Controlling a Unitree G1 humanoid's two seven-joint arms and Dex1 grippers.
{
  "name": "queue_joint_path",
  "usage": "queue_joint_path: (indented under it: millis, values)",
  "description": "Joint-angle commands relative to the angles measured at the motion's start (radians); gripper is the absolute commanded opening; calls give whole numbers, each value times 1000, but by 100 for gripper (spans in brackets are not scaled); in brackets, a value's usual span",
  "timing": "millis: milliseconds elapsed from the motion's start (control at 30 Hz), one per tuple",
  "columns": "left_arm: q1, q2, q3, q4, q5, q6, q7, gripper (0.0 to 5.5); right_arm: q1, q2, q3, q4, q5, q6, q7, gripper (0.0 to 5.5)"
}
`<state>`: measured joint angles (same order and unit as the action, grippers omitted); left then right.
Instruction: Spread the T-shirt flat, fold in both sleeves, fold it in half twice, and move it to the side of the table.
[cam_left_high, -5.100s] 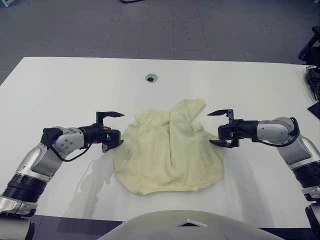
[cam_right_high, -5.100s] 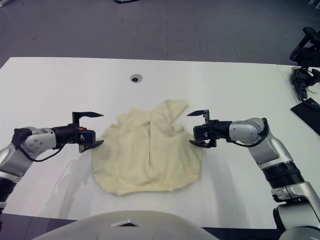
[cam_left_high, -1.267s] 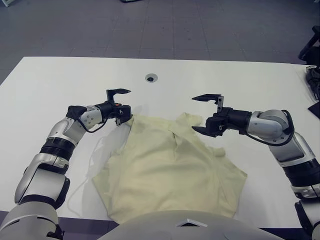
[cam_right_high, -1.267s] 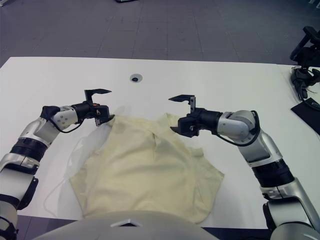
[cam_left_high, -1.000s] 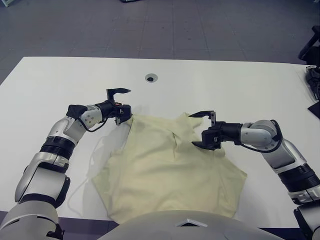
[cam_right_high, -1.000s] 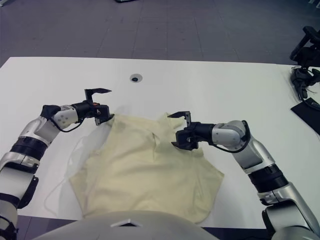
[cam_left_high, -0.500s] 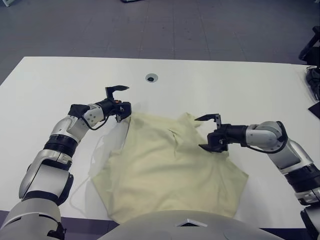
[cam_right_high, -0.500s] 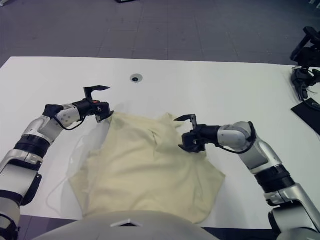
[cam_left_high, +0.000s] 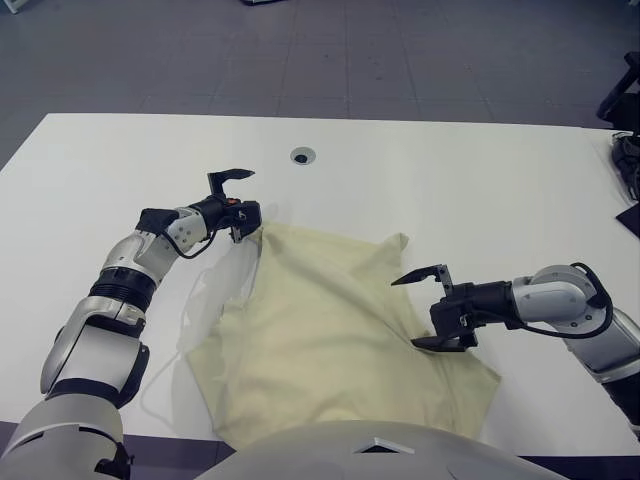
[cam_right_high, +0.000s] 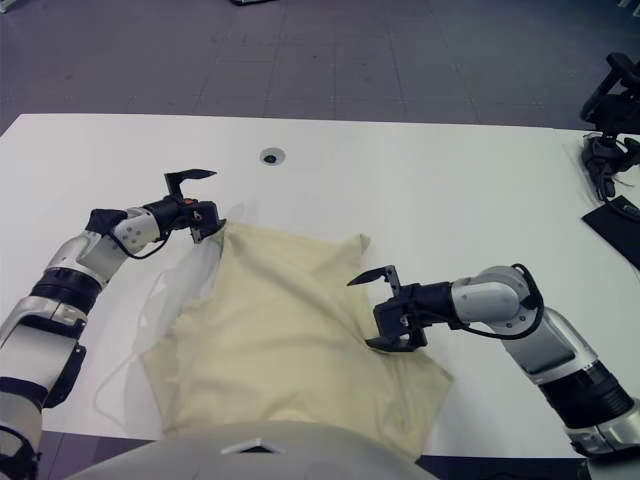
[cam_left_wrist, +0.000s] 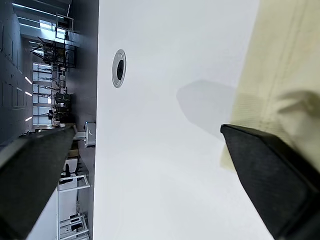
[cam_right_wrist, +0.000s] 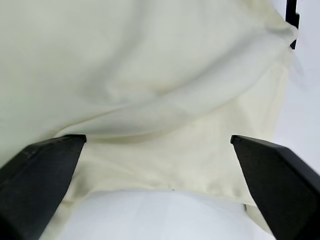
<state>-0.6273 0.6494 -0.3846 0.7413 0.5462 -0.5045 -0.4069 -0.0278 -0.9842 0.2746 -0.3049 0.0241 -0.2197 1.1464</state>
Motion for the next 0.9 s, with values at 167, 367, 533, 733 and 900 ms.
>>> queue_joint_path:
  millis: [167,367,533,733,900]
  values:
    - [17,15,-5,18,6,2,-11,538,27,0,-31,-93,134,80,50,540]
    - [25,18,-4,2,6,-6,-9,538,-57,95,-46,-72,171,110,-3,540]
    - [35,18,-2,-37,6,-12,-4,538,-289,265,-62,98,43,113,-209,540]
    - [41,17,-8,-62,15,-9,-7,538,-447,392,58,359,-207,-19,-351,540]
    - [42,27,-9,-81,29,-5,-5,538,-535,435,155,595,-364,-140,-397,540]
